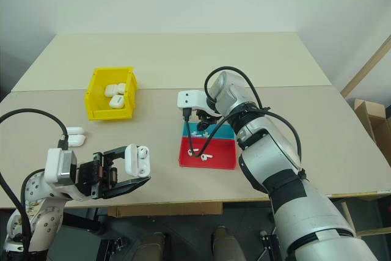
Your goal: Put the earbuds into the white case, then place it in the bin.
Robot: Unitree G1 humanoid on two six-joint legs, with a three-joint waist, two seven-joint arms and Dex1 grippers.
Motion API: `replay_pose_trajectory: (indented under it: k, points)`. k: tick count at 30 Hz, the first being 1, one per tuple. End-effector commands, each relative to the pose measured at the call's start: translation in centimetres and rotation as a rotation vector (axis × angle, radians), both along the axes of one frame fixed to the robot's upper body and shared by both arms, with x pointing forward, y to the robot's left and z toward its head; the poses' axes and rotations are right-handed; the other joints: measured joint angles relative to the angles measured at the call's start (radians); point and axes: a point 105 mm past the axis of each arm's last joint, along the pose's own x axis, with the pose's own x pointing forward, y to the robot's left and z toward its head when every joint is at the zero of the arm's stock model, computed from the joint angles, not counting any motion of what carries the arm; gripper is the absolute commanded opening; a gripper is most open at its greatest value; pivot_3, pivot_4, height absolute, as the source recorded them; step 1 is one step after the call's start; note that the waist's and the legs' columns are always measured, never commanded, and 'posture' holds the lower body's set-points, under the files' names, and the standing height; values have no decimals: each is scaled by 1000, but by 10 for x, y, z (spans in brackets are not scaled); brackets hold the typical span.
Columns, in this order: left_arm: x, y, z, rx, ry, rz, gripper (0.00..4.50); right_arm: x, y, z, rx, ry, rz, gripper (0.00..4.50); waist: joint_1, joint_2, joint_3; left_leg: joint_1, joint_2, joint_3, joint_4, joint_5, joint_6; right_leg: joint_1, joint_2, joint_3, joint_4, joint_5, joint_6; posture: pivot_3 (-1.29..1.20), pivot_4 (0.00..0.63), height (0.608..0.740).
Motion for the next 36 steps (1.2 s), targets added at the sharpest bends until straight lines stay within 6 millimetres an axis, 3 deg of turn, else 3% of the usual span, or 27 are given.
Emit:
replay_pose_trajectory:
  k: [1, 20, 23, 25, 36]
  points:
    - [-2, 1, 3, 1, -28, -2, 2783, 3, 0, 2, -3, -22, -34, 2523, 0, 0, 0, 0, 0, 0, 0, 0, 0, 0, 0, 0, 0, 0, 0, 0, 150, 740]
    - [-3, 0, -1, 3, -28, -4, 2783, 0, -2, 0, -17, 12, -27, 2523, 1, 0, 0, 0, 0, 0, 0, 0, 0, 0, 0, 0, 0, 0, 0, 0, 150, 740]
    - [-3, 0, -2, 2, -29, -6, 2783, -1, -3, 0, -17, 14, -27, 2013, 1, 0, 0, 0, 0, 0, 0, 0, 0, 0, 0, 0, 0, 0, 0, 0, 150, 740]
    - [-3, 0, -2, 5, -29, -7, 2783, -1, -3, 0, -16, 14, -24, 1365, 1, 0, 0, 0, 0, 0, 0, 0, 0, 0, 0, 0, 0, 0, 0, 0, 150, 740]
    - [-4, 1, -4, 6, -27, -8, 2783, -2, -2, 1, -18, 4, 1, 1365, 1, 0, 0, 0, 0, 0, 0, 0, 0, 0, 0, 0, 0, 0, 0, 0, 150, 740]
